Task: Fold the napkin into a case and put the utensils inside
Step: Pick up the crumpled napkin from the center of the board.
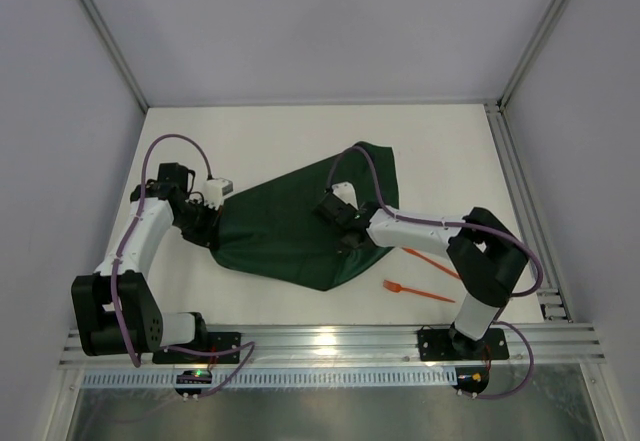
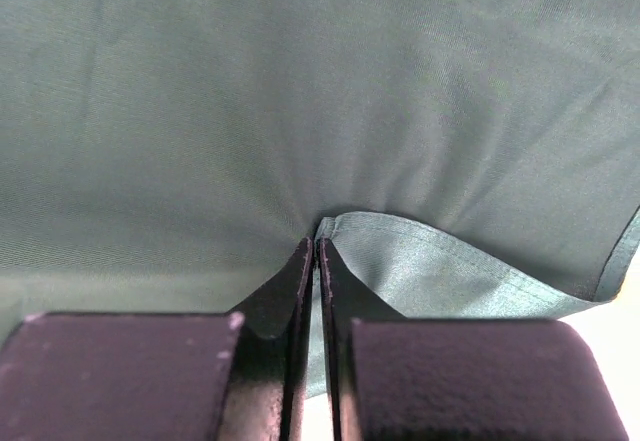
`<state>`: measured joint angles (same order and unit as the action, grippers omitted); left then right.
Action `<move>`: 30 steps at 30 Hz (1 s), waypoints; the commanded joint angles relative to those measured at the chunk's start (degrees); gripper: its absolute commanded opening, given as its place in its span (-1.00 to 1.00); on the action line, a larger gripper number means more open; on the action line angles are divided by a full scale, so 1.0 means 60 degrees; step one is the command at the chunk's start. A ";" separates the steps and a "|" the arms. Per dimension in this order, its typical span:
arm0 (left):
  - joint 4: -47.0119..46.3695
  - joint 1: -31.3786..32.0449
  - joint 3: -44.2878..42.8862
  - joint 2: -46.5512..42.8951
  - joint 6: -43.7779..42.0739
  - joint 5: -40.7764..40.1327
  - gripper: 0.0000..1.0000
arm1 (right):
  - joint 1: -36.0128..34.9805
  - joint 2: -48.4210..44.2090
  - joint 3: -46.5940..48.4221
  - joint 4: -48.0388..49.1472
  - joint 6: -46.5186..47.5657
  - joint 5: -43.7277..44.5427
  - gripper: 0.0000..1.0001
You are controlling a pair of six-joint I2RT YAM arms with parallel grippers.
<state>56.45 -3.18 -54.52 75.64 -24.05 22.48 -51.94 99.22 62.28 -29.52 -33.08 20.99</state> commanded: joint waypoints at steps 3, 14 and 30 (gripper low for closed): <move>0.0026 -0.0027 0.0005 -0.0052 0.0010 -0.0055 -1.00 | 0.0059 -0.0350 -0.0536 0.0144 -0.0155 -0.0071 -0.78; 0.0041 -0.0027 0.0034 -0.0125 -0.0063 -0.0041 -1.00 | 0.0176 -0.0248 -0.0903 0.0247 -0.0565 -0.0057 -0.47; 0.0348 -0.0056 -0.0331 -0.0330 -0.0078 -0.0099 -1.00 | 0.0278 -0.0993 -0.0991 0.0087 -0.0742 0.0294 -0.92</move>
<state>56.82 -3.18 -54.54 75.57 -24.25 22.37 -50.81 96.92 56.05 -27.46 -36.82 20.45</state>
